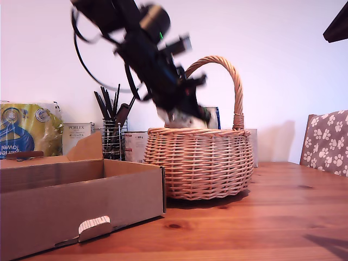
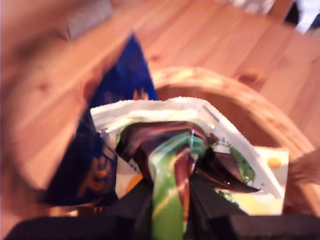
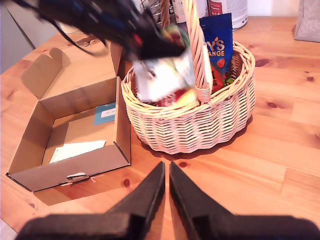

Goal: Move the bags of Easter eggs from the cardboard box on the left into the woven basket on the right side.

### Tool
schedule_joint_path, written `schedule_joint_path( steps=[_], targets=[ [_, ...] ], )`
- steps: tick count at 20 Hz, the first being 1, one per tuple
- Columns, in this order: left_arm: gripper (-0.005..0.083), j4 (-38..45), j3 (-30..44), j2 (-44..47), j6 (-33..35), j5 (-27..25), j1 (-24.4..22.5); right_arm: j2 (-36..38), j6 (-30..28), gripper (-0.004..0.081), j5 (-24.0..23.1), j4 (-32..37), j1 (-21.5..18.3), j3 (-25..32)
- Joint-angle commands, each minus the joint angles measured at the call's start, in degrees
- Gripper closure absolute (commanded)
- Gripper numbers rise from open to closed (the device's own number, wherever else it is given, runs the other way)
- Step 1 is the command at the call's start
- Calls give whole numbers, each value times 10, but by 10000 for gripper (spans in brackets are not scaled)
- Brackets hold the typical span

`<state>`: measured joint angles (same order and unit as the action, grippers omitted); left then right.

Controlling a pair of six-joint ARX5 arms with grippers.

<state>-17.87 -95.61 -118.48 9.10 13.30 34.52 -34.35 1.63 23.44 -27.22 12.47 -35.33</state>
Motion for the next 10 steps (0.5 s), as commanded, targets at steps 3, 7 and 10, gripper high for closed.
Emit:
schedule_joint_path(
  steps=[3,7,10],
  targets=[
    [732,-2,5,-46,-1,-8,8,0,-1,783,0,3,3,8],
    [732,-7,5,-48,4,-8,7,0,-1,783,0,4,3,8],
    [604,-12,2,-43,3,-8,7,0,-1,783,0,4,3,8]
  ],
)
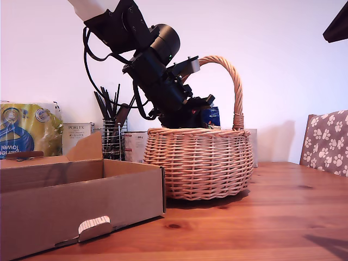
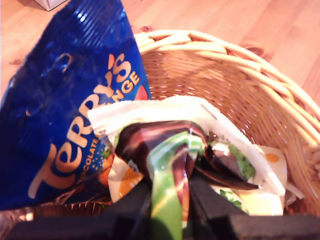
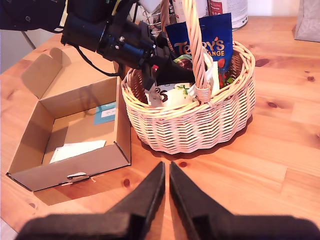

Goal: Move the bags of Easter eggs from the cardboard box on the left into the woven basket on the right side.

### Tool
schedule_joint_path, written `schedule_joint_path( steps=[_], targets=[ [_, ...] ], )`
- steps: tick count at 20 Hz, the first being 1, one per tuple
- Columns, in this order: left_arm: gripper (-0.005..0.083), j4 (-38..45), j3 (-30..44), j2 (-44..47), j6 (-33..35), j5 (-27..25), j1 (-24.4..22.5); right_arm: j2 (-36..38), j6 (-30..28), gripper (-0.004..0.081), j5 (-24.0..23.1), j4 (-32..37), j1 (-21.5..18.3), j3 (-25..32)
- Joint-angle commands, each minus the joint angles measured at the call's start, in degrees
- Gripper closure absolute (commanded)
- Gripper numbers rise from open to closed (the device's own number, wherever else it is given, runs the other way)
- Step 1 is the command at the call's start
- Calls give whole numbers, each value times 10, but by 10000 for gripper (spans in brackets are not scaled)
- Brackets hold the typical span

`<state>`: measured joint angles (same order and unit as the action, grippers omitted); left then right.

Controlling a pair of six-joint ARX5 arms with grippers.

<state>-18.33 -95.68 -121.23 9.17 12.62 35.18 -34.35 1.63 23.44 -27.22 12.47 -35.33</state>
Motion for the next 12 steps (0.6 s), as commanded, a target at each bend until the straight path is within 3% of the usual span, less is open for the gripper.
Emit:
schedule_joint_path(
  steps=[1,3,4,12],
  targets=[
    [471,-10,3,-13,3,0,1,0,-1,783,0,4,3,8],
    [215,-16,3,-5,3,2,1,0,-1,783,0,3,3,8],
    [184,-23,2,2,3,4,2,0,-1,783,0,3,3,8],
    [189,-57,1,92,3,4,2,0,-1,783,0,3,3,8]
  ],
)
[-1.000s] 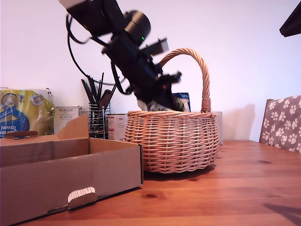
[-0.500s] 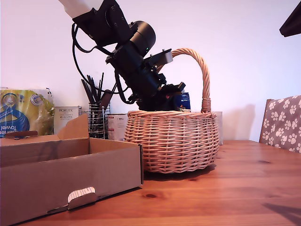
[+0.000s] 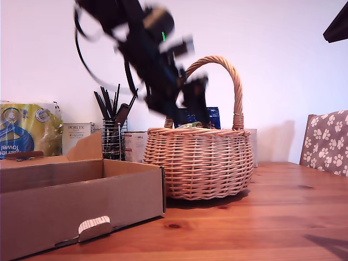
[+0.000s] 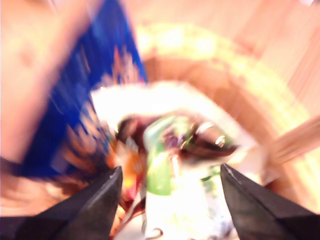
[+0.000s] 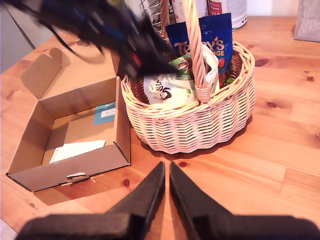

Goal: Move the bags of Easter eggs from the cardboard box on the left into the woven basket on the right side.

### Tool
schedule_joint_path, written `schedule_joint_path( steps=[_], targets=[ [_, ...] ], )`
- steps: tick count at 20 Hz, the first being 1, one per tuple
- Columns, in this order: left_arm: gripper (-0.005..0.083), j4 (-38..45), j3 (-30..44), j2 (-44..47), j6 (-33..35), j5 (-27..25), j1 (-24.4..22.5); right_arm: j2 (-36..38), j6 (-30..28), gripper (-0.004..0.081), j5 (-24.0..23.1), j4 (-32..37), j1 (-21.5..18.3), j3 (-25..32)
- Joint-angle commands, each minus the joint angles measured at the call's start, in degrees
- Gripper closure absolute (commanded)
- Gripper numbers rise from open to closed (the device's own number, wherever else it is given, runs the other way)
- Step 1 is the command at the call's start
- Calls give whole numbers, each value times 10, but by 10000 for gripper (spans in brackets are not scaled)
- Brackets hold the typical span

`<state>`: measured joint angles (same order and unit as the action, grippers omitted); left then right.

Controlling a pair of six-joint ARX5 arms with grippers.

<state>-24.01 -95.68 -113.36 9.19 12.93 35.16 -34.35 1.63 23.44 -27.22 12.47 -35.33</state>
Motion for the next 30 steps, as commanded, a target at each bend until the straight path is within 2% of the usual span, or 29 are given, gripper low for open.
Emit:
schedule_joint_path(
  steps=[1,3,4,6,8,12,16,21,25,28,30],
  targets=[
    [205,-14,1,23,3,1,2,0,-1,783,0,3,3,8],
    [334,-57,1,38,7,2,0,0,-2,783,-1,4,2,8],
    [437,-77,1,42,21,7,0,-3,-2,783,-1,5,2,8],
    [766,-110,1,47,38,35,-3,-10,-4,783,0,8,2,8],
    [795,-121,2,47,57,64,-5,-16,-6,783,-1,14,2,8],
    [795,-96,23,55,53,60,-7,-18,-24,783,-33,50,2,8],
    [795,-28,93,109,41,39,-19,-19,-32,783,-46,82,2,8],
    [795,131,288,256,10,16,-67,-19,-32,783,-57,150,2,21],
    [795,259,463,401,-18,9,-111,-17,-14,783,-60,209,3,62],
    [795,300,568,516,-29,-23,-116,-8,-12,783,-60,228,4,95],
    [795,296,626,594,-50,-37,-114,11,-14,783,-63,217,10,101]
  ],
)
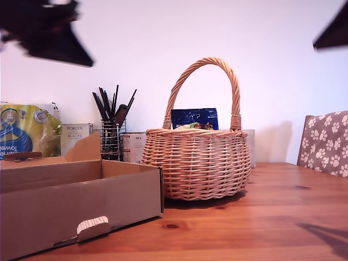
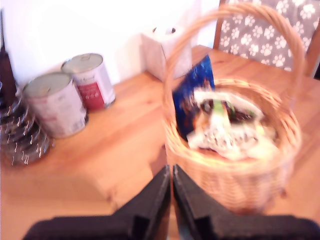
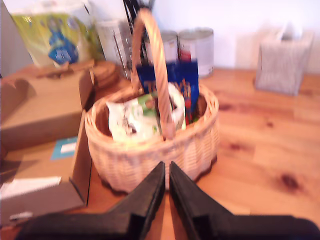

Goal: Move the bags of Easter eggs from the cardboard box on the left into the woven basket on the right side.

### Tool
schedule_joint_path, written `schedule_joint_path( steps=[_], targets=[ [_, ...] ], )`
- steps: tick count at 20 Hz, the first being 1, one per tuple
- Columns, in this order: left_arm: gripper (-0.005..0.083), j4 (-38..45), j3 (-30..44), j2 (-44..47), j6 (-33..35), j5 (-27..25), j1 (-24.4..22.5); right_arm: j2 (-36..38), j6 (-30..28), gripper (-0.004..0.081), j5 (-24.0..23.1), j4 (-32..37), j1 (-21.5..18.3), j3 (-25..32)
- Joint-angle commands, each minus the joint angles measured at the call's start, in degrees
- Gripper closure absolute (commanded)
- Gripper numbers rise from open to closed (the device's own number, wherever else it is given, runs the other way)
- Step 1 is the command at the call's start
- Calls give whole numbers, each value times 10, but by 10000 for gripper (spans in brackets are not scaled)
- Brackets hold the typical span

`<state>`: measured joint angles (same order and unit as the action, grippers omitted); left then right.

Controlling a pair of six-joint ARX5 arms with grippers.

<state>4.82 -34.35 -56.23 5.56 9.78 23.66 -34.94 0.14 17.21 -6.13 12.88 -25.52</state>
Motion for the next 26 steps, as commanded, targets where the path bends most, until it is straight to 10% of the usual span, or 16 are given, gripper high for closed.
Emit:
schedule_joint_path(
  steps=[1,9,26],
  targets=[
    [795,5,37,56,-28,-10,3,29,-2,783,-2,2,9,3],
    [795,-106,70,220,-37,-23,12,145,0,783,-25,-40,36,3],
    [795,-173,70,221,-41,-24,12,145,0,783,-27,-180,36,3]
  ],
)
